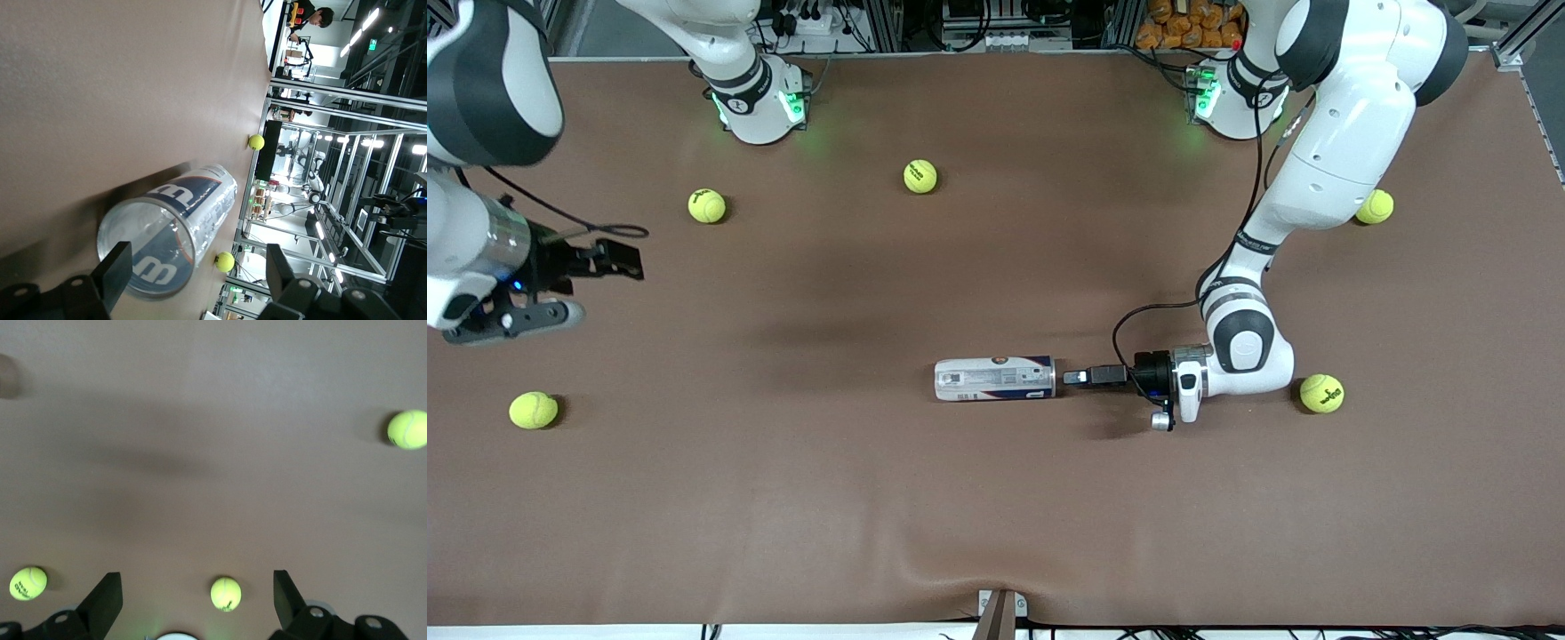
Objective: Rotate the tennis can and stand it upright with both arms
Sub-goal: 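Grasp the can's end with the left gripper while the right gripper withdraws, then lift the can with the left gripper and rotate it upright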
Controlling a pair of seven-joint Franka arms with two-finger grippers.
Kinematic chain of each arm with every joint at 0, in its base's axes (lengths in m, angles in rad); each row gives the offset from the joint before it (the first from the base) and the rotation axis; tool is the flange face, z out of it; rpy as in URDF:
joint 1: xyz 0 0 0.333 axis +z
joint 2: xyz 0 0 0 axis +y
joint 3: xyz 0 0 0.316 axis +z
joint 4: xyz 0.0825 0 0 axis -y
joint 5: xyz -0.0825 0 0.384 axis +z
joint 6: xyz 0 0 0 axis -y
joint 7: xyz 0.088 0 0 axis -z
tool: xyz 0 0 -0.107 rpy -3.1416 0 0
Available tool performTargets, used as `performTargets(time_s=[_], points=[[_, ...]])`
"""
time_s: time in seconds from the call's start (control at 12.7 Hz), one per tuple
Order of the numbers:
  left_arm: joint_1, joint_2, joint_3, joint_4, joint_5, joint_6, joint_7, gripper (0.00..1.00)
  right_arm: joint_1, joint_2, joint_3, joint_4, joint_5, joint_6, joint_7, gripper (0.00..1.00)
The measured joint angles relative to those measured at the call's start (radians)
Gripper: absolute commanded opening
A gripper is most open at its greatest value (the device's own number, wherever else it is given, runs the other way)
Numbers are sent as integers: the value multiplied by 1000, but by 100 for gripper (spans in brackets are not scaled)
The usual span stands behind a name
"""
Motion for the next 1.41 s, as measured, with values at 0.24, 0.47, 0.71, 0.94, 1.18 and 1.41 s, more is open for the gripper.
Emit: performTargets(time_s=[0.24,0.47,0.71,0.94,1.18,1.41], points=[[-6,3,-1,8,0,0,41,73,-61,-27,-2,-6,0,-29,-1,100],[-20,5,-1,8,0,0,69,62,-101,-37,-3,-10,0,-43,-1,100],[-28,21,-1,8,0,0,89,52,-107,-46,-2,-10,51,-45,-1,100],[-40,30,-2,9,-24,0,98,19,-41,-78,-68,-8,87,-48,7,100],[-65,30,-3,21,-69,0,98,11,81,-114,-186,22,92,-72,39,100],[-66,31,-3,33,-76,-1,98,0,93,-123,-207,105,93,-163,59,100]])
